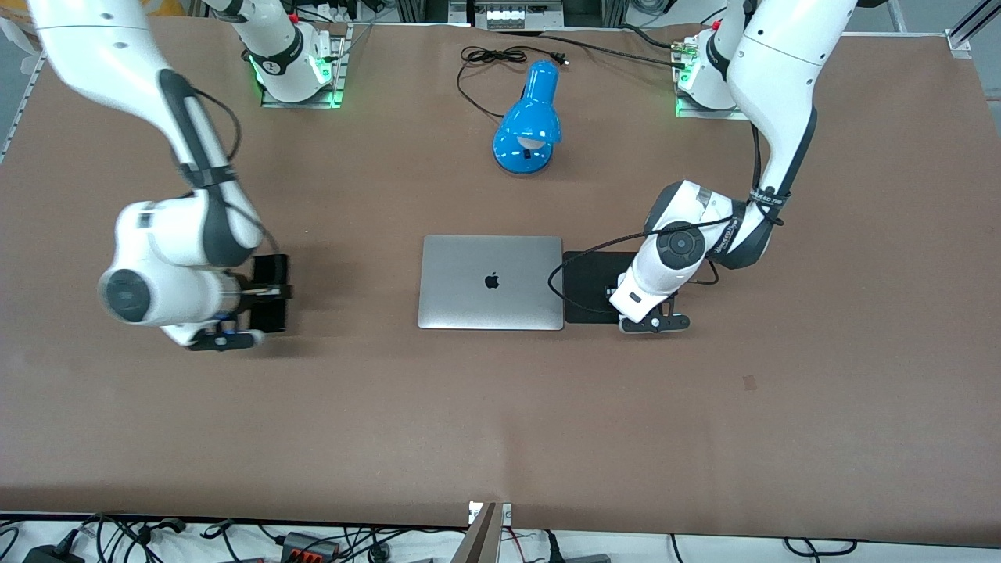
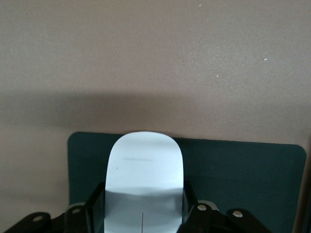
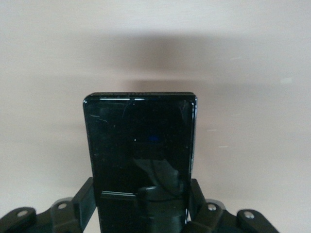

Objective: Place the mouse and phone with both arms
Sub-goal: 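Set the mouse on the black pad with the left gripper and release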

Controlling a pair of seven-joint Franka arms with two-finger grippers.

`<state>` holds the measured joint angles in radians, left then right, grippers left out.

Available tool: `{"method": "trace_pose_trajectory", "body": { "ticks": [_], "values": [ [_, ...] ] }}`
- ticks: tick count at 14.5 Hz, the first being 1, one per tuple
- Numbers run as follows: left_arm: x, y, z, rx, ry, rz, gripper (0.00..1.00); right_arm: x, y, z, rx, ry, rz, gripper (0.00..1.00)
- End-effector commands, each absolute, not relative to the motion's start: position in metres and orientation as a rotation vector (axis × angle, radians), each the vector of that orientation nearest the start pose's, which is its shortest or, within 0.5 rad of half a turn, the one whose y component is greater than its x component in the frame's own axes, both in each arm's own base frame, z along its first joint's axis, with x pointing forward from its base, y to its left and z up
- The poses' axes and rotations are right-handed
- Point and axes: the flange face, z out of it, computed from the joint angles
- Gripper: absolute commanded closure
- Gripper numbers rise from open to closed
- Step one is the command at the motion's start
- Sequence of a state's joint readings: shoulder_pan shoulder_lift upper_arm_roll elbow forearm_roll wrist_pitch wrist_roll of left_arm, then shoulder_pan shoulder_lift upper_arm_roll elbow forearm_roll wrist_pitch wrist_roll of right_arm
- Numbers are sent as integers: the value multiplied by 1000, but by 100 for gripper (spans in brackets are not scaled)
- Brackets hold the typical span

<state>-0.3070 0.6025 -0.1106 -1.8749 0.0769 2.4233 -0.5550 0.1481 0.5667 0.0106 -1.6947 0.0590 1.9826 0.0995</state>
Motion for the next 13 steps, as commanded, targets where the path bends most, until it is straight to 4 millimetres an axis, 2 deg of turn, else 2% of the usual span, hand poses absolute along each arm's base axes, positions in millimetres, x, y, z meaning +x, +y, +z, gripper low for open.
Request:
{"method": "trace_pose_trajectory", "body": {
  "ticks": [1, 3, 5, 7, 9, 12, 13],
  "values": [
    [579, -255, 197, -3116, -185, 59, 0, 625, 161, 240, -3116, 28, 400, 75],
    [583, -246, 214, -3094, -197, 96, 0, 617, 189, 228, -3127, 49, 366, 75],
    [597, -221, 247, -3072, -254, 118, 0, 605, 215, 217, -3133, 30, 314, 73],
    [610, -188, 297, -3055, -304, 116, 0, 599, 224, 207, -3134, 9, 295, 73],
    [616, -152, 357, -3047, -275, 127, 0, 592, 239, 197, -3123, 35, 281, 73],
    [614, -120, 429, -3021, -254, 226, 0, 580, 268, 191, -3119, -4, 279, 72],
    [615, -114, 456, -3016, -279, 243, 0, 580, 268, 191, -3119, -14, 283, 72]
  ]
}}
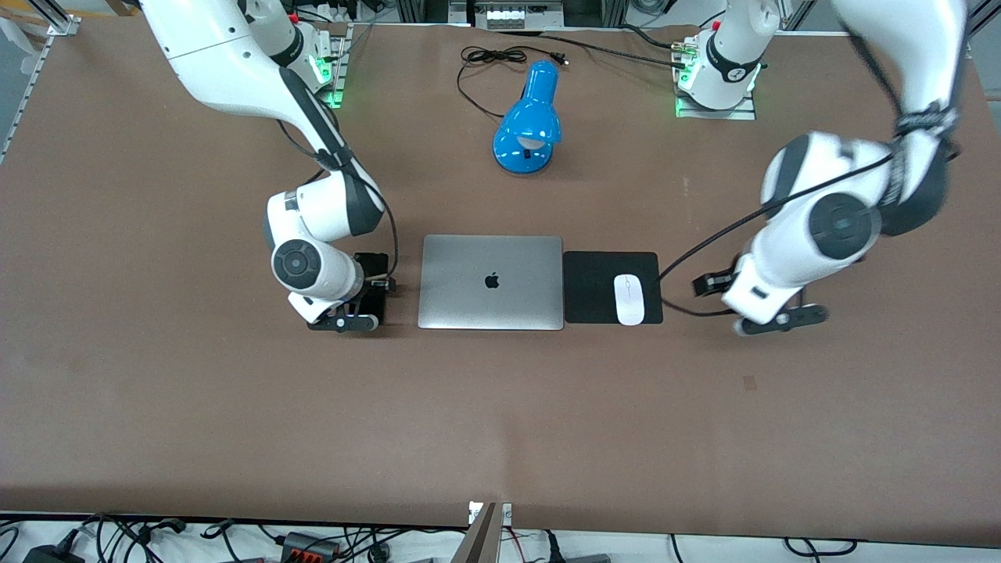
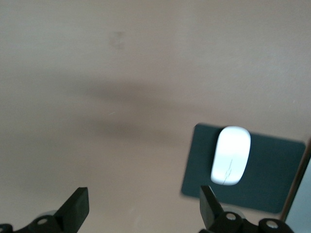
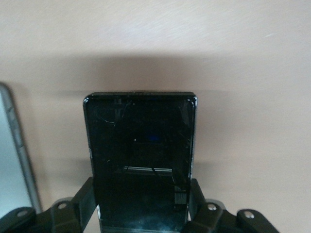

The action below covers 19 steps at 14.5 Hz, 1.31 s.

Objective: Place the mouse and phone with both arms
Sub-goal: 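Set the mouse on the black pad with the left gripper and release, then lower the phone beside the laptop with the right gripper while the left gripper withdraws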

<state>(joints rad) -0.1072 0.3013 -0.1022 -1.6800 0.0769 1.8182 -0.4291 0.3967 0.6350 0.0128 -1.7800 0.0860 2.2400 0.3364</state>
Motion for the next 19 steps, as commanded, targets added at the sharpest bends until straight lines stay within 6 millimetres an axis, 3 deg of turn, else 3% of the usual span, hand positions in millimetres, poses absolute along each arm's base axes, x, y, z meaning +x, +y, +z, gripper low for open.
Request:
{"method": "trace_pose_trajectory", "body": {
  "ticks": [1, 5, 6, 8, 9, 12, 14, 16, 19],
  "values": [
    [615, -105, 476, -3008, -303, 268, 0, 579, 266, 188, -3119, -21, 290, 72],
    [597, -62, 561, -3037, -423, 250, 0, 578, 268, 177, -3121, -13, 285, 70],
    [590, -53, 578, -3039, -448, 218, 0, 579, 268, 177, -3121, -4, 280, 61],
    [583, -48, 587, -3040, -442, 206, 0, 581, 265, 177, -3120, 14, 276, 0],
    [582, -43, 587, -3042, -426, 214, 0, 586, 262, 187, -3117, 16, 264, 0],
    [575, -45, 587, -3063, -267, 220, 0, 602, 259, 262, -3102, 31, 195, 0],
    [574, -40, 585, -3085, -65, 235, 0, 618, 242, 315, -3095, 48, 185, 0],
    [564, -40, 588, -3082, -42, 246, 0, 631, 227, 373, -3098, 63, 184, 0],
    [539, -38, 579, -3131, -141, 275, 0, 647, 184, 454, -3091, 100, 207, 0]
  ]
}}
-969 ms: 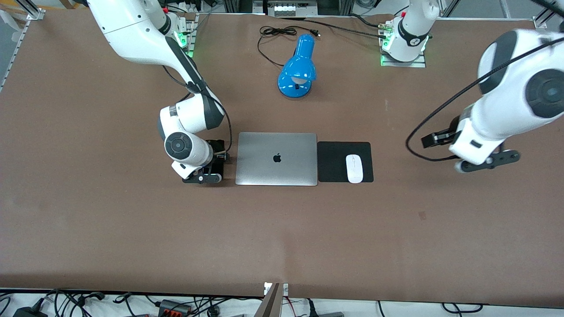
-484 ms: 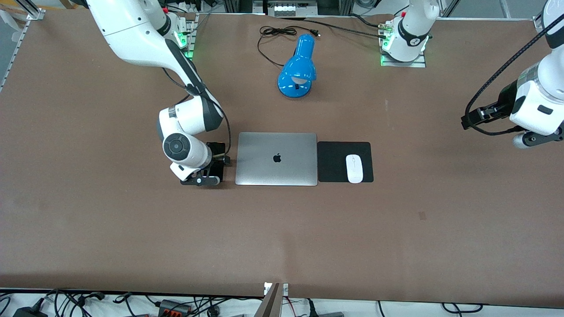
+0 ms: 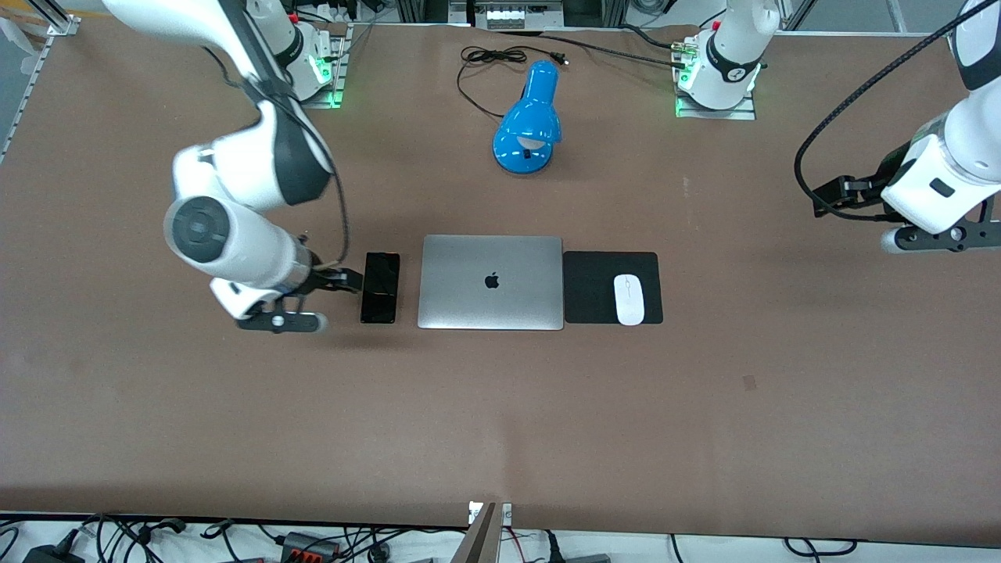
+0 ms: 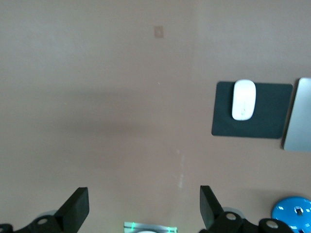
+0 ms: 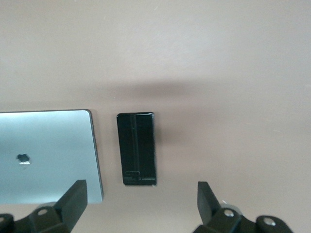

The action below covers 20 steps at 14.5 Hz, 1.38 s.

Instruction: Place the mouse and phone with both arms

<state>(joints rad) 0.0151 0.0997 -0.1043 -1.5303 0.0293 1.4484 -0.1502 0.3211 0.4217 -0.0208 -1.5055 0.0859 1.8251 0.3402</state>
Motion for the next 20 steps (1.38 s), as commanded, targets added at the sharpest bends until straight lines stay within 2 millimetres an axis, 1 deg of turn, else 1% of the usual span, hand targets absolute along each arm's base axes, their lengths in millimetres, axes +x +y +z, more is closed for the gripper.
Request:
{"method": "trace_pose_trajectory", "body": {
  "ticks": [1, 2, 3, 4, 5, 8, 9, 11, 12, 13, 14, 15, 16, 18, 20],
  "values": [
    [542, -34, 581, -3131, -185, 251, 0, 648, 171, 474, -3088, 94, 209, 0],
    [544, -35, 583, -3134, -185, 232, 0, 650, 153, 491, -3083, 99, 202, 0],
    [547, -35, 583, -3134, -186, 212, 0, 652, 135, 502, -3079, 131, 192, 0],
    [550, -36, 585, -3140, -186, 182, 0, 652, 116, 520, -3070, 176, 154, 0],
    [551, -36, 584, -3142, -186, 182, 0, 651, 101, 530, -3063, 206, 130, 0],
    [550, -39, 584, -3142, -155, 189, 0, 640, 83, 570, -3112, 220, 21, 0],
    [550, -39, 585, -3141, -152, 191, 0, 639, 72, 576, -3127, 218, 7, 0],
    [550, -42, 590, -3142, -149, 189, 0, 637, 52, 580, -3136, 185, 21, 0],
    [552, -41, 589, -3143, -169, 180, 0, 637, 31, 582, -3128, 185, 20, 0],
    [553, -36, 592, -3143, -164, 167, 0, 631, 7, 598, -3116, 165, -22, 0],
    [553, -35, 600, -3146, -169, 156, 0, 629, -11, 603, -3101, 122, -45, 0],
    [550, -35, 601, -3143, -166, 179, 0, 628, -20, 604, -3095, 91, -49, 0],
    [547, -36, 604, -3145, -163, 185, 0, 628, -26, 604, -3099, 70, -50, 0],
    [542, -39, 606, -3146, -171, 220, 0, 624, -25, 609, -3130, 44, -58, 0],
    [546, -39, 612, -3152, -174, 187, 0, 614, -25, 601, -3160, 35, -57, 0]
  ]
}}
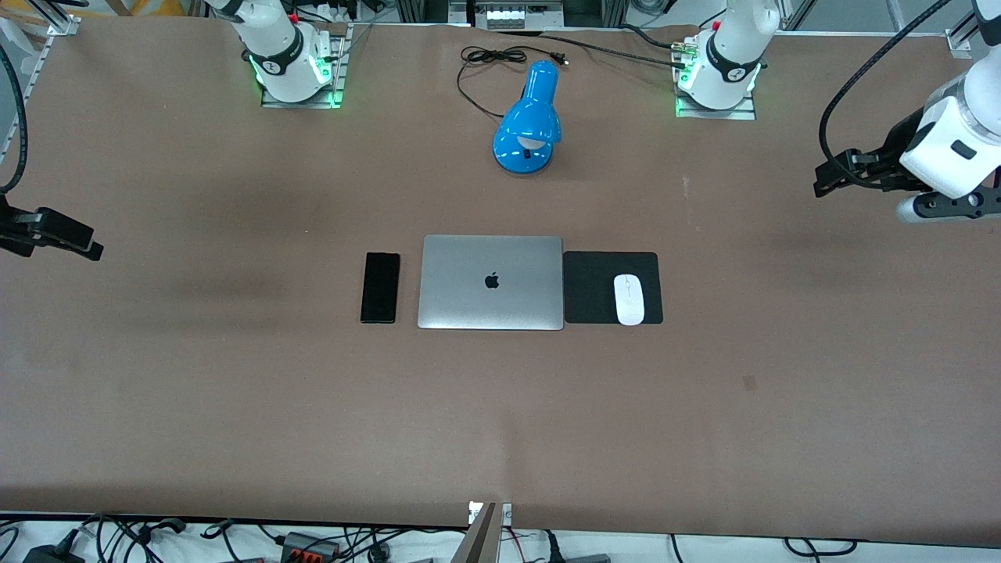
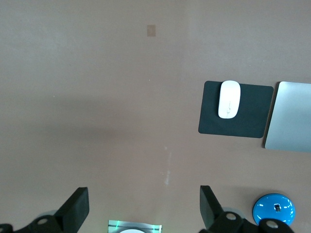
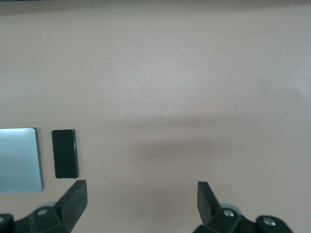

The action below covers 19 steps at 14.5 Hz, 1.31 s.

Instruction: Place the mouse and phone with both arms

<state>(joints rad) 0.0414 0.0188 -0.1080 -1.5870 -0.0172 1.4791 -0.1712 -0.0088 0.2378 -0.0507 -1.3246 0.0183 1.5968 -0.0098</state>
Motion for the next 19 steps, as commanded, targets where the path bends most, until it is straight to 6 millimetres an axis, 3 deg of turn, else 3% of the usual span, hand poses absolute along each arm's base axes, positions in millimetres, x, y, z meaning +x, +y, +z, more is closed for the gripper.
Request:
{"method": "trace_pose_trajectory", "body": {
  "ticks": [1, 4, 7, 19],
  "values": [
    [545, -39, 612, -3152, -176, 189, 0, 606, -26, 594, -3161, 24, -79, 0],
    [548, -39, 612, -3153, -176, 185, 0, 577, -28, 578, -3158, -23, -105, 0],
    [548, -39, 612, -3154, -174, 182, 0, 564, -31, 584, -3158, -16, -86, 0],
    [550, -37, 612, -3147, -163, 161, 0, 559, -24, 593, -3148, -30, -45, 0]
  ]
}}
